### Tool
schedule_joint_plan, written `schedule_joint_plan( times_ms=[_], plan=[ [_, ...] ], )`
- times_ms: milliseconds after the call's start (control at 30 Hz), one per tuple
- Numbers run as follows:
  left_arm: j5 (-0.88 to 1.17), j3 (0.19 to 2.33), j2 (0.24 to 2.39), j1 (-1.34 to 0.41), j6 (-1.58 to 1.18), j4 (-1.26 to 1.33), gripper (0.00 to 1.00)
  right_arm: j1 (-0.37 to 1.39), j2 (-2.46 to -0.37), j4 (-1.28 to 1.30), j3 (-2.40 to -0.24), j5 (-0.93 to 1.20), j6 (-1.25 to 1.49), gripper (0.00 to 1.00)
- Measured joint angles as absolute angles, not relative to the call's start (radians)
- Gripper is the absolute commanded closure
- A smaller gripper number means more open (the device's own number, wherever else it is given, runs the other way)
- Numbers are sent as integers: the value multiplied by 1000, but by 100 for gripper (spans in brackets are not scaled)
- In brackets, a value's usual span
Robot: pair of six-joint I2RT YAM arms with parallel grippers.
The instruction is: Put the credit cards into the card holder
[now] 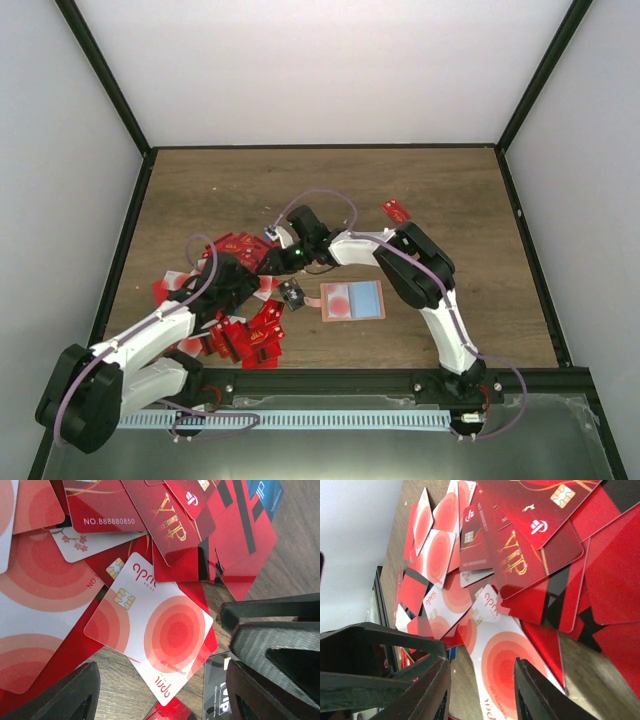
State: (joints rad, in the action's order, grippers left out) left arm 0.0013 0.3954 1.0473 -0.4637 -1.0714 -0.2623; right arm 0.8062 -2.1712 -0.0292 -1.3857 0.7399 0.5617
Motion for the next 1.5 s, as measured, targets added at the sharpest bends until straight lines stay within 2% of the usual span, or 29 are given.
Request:
schedule_joint_plan(
  times_ms=[133, 900, 1500],
  plan=[
    [-1, 392, 1047, -458, -1079, -251, 29, 802, -2197, -22, -1398, 740, 557, 67],
    [-11, 376, 1155, -451, -1100, -130, 31, 801, -2233, 32, -1441, 688, 526, 68],
    [-44, 349, 1125, -449, -1100, -95, 33, 824, -2258, 52, -1478, 728, 513, 68]
  ],
)
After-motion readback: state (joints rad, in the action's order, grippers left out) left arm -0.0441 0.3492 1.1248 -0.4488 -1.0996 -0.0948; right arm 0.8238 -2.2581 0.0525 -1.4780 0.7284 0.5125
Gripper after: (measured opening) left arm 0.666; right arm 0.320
